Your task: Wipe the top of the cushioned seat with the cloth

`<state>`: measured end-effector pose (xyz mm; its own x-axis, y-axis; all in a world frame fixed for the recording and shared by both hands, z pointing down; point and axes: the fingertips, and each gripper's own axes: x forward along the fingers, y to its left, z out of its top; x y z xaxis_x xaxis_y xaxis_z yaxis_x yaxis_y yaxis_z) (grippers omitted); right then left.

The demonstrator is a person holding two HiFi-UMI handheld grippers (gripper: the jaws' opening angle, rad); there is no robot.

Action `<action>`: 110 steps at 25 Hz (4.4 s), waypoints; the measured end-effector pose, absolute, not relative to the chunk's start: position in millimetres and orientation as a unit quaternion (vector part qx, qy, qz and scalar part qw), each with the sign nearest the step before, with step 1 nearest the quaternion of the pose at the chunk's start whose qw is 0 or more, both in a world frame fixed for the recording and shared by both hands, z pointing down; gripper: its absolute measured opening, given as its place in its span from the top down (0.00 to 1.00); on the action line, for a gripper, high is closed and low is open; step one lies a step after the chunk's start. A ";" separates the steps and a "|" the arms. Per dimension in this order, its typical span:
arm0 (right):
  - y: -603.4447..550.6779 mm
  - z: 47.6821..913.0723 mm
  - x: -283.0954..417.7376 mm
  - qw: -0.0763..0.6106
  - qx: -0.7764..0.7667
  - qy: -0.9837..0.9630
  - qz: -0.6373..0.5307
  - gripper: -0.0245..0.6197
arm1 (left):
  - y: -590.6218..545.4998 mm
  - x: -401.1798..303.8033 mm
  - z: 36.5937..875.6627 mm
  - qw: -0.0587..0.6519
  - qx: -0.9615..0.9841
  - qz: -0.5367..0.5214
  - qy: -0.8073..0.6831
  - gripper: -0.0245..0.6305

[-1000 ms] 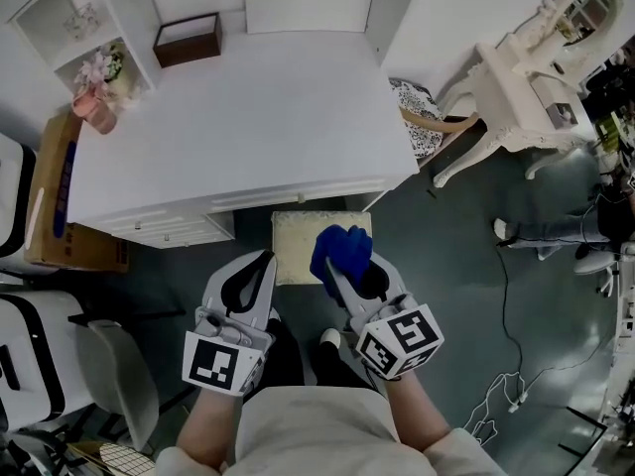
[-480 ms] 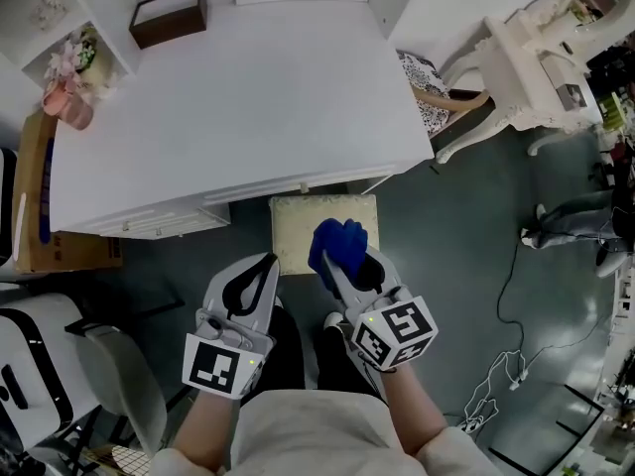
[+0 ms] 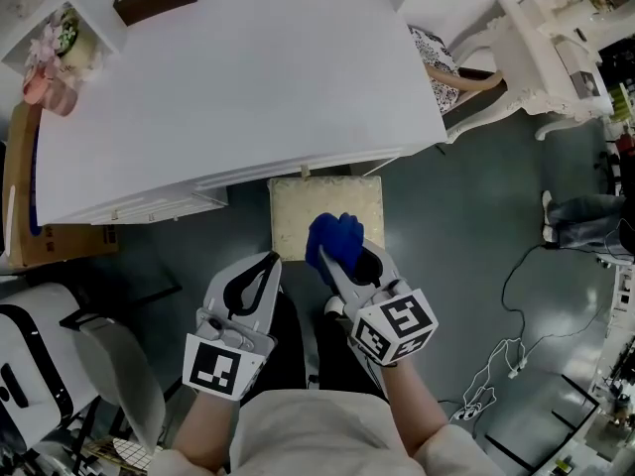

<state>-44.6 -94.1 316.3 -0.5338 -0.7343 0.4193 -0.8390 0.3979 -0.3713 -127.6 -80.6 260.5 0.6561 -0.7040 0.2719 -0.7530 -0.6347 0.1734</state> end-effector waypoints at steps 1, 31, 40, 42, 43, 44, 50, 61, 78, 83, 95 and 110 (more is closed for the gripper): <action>-94.4 322.3 -44.9 0.096 0.471 -0.831 0.280 0.76 | -79.4 -127.4 265.2 0.139 0.899 0.093 -0.404 0.96; -118.8 537.4 -78.2 0.144 0.446 -0.806 0.361 0.76 | -72.6 -139.2 393.5 0.152 0.895 0.118 -0.402 0.96; -138.0 589.7 -92.0 0.158 0.462 -0.781 0.389 0.75 | -75.5 -161.3 401.9 0.153 0.894 0.117 -0.406 0.96; -142.7 604.7 -93.1 0.165 0.466 -0.774 0.396 0.75 | -76.9 -164.2 401.9 0.152 0.895 0.116 -0.403 0.96; -144.9 612.3 -93.6 0.171 0.468 -0.770 0.398 0.75 | -77.8 -165.7 402.4 0.151 0.896 0.117 -0.402 0.96; -147.1 619.4 -94.5 0.178 0.469 -0.768 0.398 0.75 | -78.7 -167.5 403.4 0.149 0.896 0.119 -0.401 0.96; -159.7 651.4 -106.4 0.212 0.472 -0.761 0.392 0.74 | -85.8 -181.5 411.2 0.145 0.895 0.125 -0.402 0.96; -180.1 680.8 -107.2 0.265 0.479 -0.749 0.373 0.62 | -91.9 -190.1 419.7 0.158 0.895 0.124 -0.398 0.96; -194.7 705.5 -109.5 0.343 0.480 -0.731 0.343 0.78 | -97.2 -194.3 428.4 0.169 0.890 0.119 -0.406 0.96; -193.2 708.6 -97.7 0.348 0.485 -0.722 0.350 0.79 | -98.8 -190.6 430.0 0.169 0.891 0.115 -0.406 0.96; -190.4 712.4 -34.4 0.355 0.486 -0.719 0.346 0.79 | -94.6 -133.6 433.1 0.164 0.898 0.117 -0.391 0.96; -188.0 716.0 52.1 0.353 0.488 -0.711 0.363 0.79 | -100.4 -68.6 431.9 0.166 0.892 0.117 -0.403 0.96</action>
<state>52.1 -188.0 716.0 -0.2738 -0.4377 0.8564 -0.9503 0.2606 -0.1706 -68.6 -100.4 431.9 0.6474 -0.6810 0.3422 -0.7585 -0.6195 0.2021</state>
